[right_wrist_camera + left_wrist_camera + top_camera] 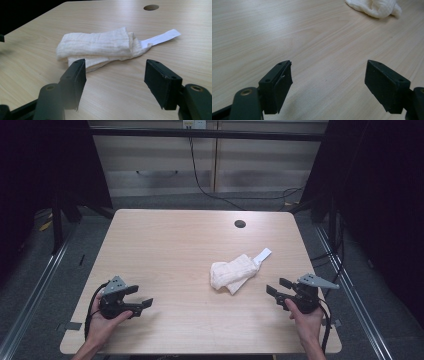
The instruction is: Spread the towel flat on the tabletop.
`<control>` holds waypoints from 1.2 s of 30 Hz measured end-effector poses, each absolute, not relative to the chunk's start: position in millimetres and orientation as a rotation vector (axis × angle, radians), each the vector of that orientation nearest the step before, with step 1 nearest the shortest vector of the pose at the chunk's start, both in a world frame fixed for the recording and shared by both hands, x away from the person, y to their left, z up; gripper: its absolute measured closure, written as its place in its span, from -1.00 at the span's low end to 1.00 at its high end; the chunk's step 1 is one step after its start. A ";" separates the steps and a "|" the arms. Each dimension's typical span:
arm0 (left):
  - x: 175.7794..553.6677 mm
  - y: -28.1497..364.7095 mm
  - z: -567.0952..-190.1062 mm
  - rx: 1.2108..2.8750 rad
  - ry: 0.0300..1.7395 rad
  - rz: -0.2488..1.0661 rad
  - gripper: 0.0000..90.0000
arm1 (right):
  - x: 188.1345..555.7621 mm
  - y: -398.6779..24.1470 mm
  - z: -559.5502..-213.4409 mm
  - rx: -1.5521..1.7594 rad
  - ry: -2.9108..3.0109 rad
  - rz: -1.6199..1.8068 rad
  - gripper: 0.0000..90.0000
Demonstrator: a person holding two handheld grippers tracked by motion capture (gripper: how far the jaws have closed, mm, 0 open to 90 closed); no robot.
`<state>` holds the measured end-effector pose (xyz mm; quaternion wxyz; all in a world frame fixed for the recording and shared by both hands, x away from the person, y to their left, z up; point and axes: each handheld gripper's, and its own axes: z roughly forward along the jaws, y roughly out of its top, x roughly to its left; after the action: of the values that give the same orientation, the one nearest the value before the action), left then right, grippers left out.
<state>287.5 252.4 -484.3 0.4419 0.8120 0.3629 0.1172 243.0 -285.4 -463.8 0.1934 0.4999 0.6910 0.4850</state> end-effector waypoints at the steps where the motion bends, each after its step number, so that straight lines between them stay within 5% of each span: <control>1: 287.5 252.4 -484.3 2.015 0.901 0.291 -0.52 | 243.0 -285.4 -463.8 1.403 1.938 1.360 -0.25; 10: 291.2 250.7 -484.0 2.011 0.895 0.290 -0.52 | 253.9 -279.2 -465.6 1.399 2.039 1.262 -0.10; 19: 291.1 250.6 -483.8 2.019 0.885 0.298 -0.52 | 265.2 -272.4 -464.4 1.385 2.110 1.310 -0.27; 36: 288.0 250.9 -483.1 2.023 0.871 0.300 -0.52 | 305.0 -257.0 -451.8 1.329 2.196 1.311 0.05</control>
<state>288.0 250.9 -483.1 0.4432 0.8158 0.3514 0.1210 305.0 -257.0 -451.8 0.1294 0.4571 0.7556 0.4510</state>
